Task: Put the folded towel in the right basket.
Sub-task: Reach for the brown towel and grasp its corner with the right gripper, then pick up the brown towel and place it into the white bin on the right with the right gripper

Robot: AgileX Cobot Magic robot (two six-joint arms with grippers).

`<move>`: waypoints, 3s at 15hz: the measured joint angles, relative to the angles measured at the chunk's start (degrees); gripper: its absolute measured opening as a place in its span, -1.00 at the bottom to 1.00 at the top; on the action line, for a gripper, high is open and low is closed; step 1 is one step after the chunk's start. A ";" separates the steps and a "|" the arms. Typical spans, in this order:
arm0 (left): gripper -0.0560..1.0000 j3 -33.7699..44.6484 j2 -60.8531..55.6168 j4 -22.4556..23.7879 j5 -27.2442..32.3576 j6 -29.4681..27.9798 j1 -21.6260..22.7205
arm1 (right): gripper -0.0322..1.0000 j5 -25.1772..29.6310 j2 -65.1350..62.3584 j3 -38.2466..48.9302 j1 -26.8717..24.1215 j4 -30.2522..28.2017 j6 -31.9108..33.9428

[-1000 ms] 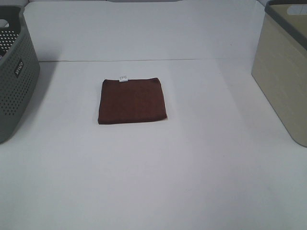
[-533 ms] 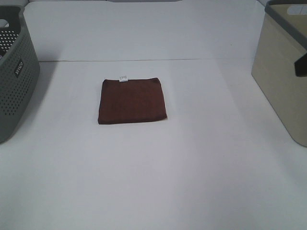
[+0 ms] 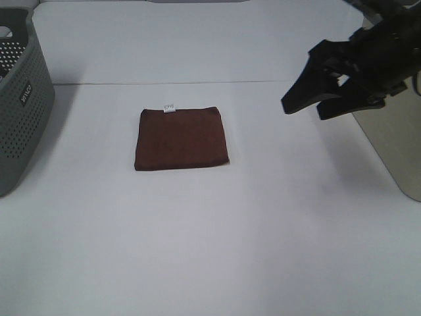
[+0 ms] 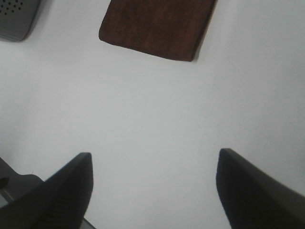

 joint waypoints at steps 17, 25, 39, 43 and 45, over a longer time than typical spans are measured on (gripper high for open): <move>0.77 0.00 0.00 0.00 0.00 0.00 0.00 | 0.59 8.25 49.50 -46.12 2.41 4.76 6.42; 0.77 0.00 0.00 0.00 0.00 0.00 0.00 | 0.49 7.91 54.20 -49.33 4.01 10.37 6.59; 0.77 0.00 0.00 0.00 0.00 0.00 0.00 | -0.88 20.57 53.06 -68.47 7.79 -7.28 21.08; 0.77 0.00 0.00 0.00 0.00 0.00 0.00 | -0.88 20.86 44.40 -72.19 7.79 -24.81 25.84; 0.77 0.00 0.00 0.00 0.00 0.00 0.00 | -0.88 21.03 40.05 -72.19 7.79 -31.34 26.13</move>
